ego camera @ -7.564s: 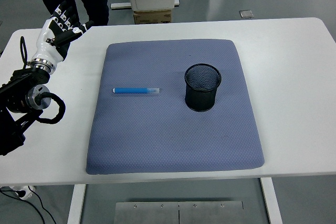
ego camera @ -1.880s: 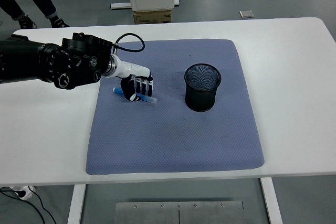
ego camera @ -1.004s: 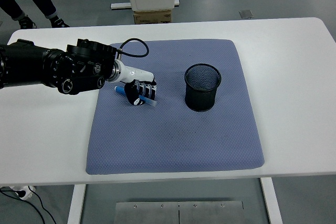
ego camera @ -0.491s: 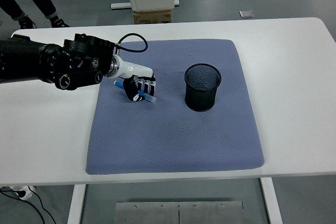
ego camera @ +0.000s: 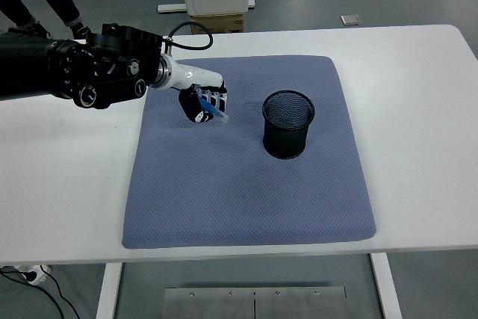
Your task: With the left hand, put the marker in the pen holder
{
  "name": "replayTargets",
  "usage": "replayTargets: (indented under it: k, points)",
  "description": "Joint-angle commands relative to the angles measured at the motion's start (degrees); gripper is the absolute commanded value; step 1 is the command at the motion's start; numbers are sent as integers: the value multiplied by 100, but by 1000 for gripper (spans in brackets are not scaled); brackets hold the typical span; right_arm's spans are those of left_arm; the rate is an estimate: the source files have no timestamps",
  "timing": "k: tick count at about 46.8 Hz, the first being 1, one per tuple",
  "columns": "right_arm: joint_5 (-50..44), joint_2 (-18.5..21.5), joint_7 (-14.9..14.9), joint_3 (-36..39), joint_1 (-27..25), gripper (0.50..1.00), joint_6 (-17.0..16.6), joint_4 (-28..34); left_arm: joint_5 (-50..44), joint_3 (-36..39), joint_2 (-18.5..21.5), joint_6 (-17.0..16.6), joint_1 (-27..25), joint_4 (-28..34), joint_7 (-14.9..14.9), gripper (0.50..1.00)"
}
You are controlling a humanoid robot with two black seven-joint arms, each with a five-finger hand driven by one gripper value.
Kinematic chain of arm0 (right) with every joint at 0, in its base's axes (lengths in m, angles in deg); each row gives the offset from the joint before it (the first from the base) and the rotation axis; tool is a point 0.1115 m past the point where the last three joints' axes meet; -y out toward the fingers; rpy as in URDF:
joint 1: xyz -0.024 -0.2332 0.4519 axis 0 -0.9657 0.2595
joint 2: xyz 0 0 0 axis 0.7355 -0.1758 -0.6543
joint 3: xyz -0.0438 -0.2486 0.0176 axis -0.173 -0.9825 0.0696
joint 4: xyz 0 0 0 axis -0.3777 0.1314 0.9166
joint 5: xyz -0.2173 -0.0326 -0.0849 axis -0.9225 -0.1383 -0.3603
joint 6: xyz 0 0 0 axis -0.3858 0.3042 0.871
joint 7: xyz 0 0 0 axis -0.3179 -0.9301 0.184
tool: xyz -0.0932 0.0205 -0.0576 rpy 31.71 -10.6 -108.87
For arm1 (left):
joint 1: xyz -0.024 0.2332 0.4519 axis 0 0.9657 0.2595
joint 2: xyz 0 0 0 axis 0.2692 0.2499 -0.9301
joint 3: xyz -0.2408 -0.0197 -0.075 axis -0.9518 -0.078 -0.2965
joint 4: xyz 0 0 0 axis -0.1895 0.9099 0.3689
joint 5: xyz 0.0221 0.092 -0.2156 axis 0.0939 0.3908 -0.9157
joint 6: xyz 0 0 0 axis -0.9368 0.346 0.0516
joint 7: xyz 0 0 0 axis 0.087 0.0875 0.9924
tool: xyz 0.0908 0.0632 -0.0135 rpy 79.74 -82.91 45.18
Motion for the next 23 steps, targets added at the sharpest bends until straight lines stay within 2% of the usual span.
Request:
replayTargets:
  k: [1,23]
  points:
    - [0,0,0,-2,-1,1000,0,0,0,-20,1,11,-8,0,1,500]
    - [0,0,0,-2,8,1000,0,0,0,-90,-26,12,-8,0,1,500]
